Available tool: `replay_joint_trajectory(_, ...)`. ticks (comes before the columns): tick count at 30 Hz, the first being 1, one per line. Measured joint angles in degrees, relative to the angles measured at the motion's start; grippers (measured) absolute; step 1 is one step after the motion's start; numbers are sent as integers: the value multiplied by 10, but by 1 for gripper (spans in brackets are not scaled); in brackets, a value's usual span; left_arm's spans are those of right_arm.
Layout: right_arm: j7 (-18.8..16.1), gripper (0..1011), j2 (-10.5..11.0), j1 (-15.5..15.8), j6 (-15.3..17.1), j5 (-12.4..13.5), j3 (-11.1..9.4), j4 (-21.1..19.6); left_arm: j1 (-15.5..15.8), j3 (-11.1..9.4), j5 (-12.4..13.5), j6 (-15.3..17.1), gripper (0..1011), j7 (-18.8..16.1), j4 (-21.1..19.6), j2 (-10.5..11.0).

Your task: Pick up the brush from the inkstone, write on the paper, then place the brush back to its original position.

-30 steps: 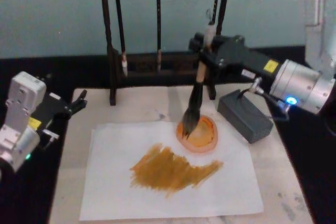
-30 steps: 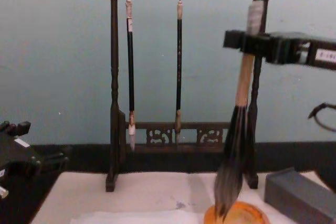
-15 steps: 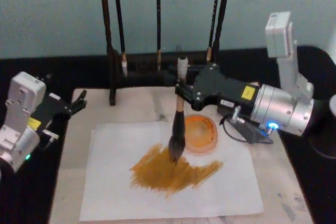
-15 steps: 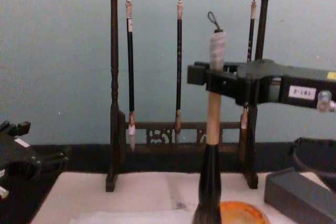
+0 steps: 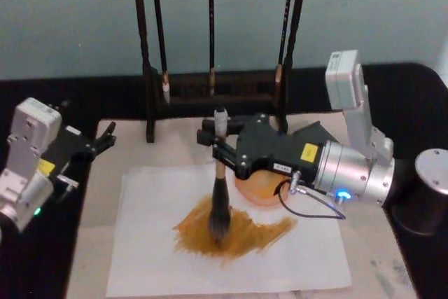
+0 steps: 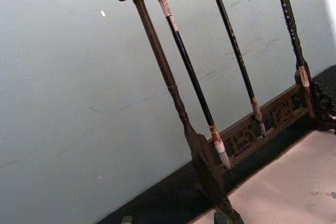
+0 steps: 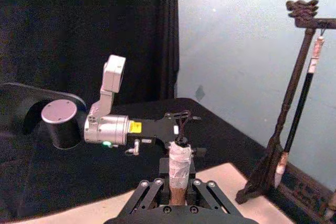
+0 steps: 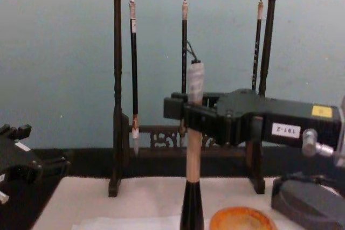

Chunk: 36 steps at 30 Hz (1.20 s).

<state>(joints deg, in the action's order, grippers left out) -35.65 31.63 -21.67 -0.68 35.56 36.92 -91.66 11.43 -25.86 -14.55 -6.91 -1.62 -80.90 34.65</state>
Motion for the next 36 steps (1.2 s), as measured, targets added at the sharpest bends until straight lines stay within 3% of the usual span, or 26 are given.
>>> replay_joint_trajectory(16, 19, 153, -13, 7, -5, -40, -20, 33, 0, 0, 0, 0, 1010, 0, 0, 0)
replay_joint_trajectory(27, 23, 153, -24, 16, -2, -39, -46, 41, 0, 0, 0, 0, 1010, 0, 0, 0)
replay_joint_trajectory(36, 15, 153, -33, 17, 2, -36, -55, 36, 0, 0, 0, 0, 1010, 0, 0, 0)
